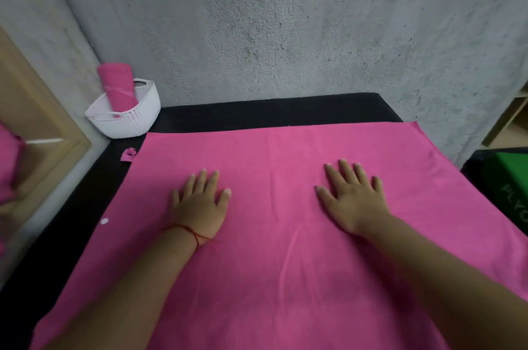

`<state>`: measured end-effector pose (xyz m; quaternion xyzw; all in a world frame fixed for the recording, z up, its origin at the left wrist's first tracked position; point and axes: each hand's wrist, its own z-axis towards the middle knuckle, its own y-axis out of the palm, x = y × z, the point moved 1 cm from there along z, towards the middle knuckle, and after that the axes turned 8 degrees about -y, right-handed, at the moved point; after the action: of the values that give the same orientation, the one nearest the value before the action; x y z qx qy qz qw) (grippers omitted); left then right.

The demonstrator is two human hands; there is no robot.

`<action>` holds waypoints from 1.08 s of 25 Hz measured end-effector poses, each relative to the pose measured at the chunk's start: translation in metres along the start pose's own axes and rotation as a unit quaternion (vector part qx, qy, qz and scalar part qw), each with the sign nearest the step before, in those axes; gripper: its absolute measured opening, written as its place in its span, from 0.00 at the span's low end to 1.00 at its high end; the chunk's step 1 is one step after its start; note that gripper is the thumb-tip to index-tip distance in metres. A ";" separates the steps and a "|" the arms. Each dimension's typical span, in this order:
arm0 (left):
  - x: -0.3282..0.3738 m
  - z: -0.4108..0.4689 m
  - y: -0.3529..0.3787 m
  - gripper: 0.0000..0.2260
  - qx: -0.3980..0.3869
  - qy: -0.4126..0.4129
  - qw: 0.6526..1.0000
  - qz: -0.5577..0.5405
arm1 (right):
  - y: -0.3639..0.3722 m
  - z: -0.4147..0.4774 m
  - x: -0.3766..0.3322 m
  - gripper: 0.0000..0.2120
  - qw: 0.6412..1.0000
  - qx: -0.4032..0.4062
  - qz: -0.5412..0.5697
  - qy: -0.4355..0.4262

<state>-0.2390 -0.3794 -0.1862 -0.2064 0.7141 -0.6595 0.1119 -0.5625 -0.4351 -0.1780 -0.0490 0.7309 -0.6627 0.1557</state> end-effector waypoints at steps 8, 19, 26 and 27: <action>-0.036 -0.150 0.019 0.32 0.004 0.058 0.998 0.025 | 0.021 -0.135 -0.028 0.39 0.997 0.007 -0.016 -0.079; -0.197 -0.267 0.003 0.27 0.004 -0.150 0.987 -0.064 | 0.003 -0.270 0.024 0.31 0.997 -0.007 -0.055 0.050; -0.212 -0.289 0.010 0.29 0.092 -0.199 0.947 -0.236 | 0.015 -0.248 -0.086 0.34 0.995 -0.048 -0.024 -0.080; -0.216 -0.288 0.008 0.27 0.121 -0.209 0.930 -0.276 | 0.016 -0.241 -0.105 0.34 0.993 -0.052 -0.023 -0.102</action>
<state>-0.1728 -0.0254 -0.1880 -0.5135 0.5040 -0.6878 0.0962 -0.5315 -0.1747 -0.1589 -0.1407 0.7433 -0.6188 0.2114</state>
